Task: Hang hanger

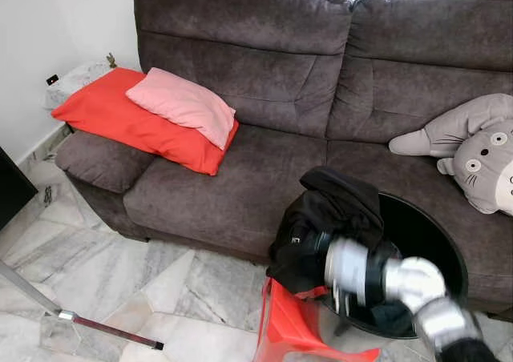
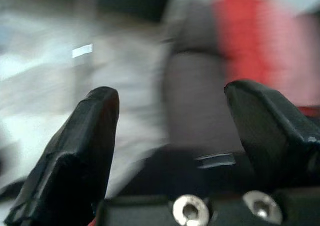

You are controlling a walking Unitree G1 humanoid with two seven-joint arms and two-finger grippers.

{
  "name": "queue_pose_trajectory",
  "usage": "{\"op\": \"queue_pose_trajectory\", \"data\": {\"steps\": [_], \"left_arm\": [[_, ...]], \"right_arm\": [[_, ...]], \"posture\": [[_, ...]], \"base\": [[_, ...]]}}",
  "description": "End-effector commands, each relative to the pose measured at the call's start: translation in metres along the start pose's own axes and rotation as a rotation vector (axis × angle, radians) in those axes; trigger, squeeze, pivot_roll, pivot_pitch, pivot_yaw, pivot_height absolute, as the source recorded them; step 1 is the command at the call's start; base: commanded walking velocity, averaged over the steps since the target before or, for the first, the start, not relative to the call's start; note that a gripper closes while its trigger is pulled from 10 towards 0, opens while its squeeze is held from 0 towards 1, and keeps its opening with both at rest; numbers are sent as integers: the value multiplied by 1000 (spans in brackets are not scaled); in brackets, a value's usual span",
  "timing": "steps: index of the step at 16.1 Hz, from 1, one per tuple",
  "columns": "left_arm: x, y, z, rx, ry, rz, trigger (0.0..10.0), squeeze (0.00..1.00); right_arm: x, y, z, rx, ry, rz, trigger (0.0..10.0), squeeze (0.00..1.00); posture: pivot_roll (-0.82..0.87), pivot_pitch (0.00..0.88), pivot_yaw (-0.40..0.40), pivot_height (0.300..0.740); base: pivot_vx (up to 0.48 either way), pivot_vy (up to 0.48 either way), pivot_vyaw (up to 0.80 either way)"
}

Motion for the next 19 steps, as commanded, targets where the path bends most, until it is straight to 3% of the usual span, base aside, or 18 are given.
{"op": "queue_pose_trajectory", "data": {"steps": [1,3,5,8,12,14,16,19], "left_arm": [[-8,0,-6,-8,-6,33,10000,0],[-7,0,-8,-13,-3,32,10000,0],[-7,0,-7,-14,-4,33,10000,0],[-9,-5,20,17,-14,31,10000,0],[-12,-7,28,26,-20,34,10000,0],[-11,-6,23,19,-20,33,10000,0],[-5,-1,1,-3,-17,27,10000,0],[-1,3,-17,-24,-14,23,10000,0]], "right_arm": [[7,-14,-40,-214,-52,4,10000,0],[-8,-25,-53,-290,-78,102,10000,0],[-19,-24,-40,-208,-37,145,10000,0],[-33,-11,-6,-16,6,187,10000,0],[-44,-8,8,30,21,230,10000,0],[-54,-11,19,81,30,277,10000,0],[-65,-17,34,153,79,338,10000,0],[-68,-21,48,235,127,361,10000,0]], "posture": [[-86,117,35,740],[-83,115,37,740],[-78,115,37,740],[-59,116,31,740],[-55,118,30,740],[-57,118,28,740],[-58,118,28,740],[-63,118,27,740]], "base": [[0,0,0],[0,0,0],[0,0,0],[0,0,0],[0,0,0],[0,0,0],[0,0,0],[0,0,0]]}}
Point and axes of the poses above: a point about 5 cm out from each wrist's last joint towards the gripper, its own y axis pointing out of the wrist towards the gripper, its own x axis along the axis of the wrist's last joint, z = x × y, the point moved 4 cm from there along y, pointing out of the wrist towards the gripper, and after that the axes turned 1 degree about y, right-handed, at the moved point
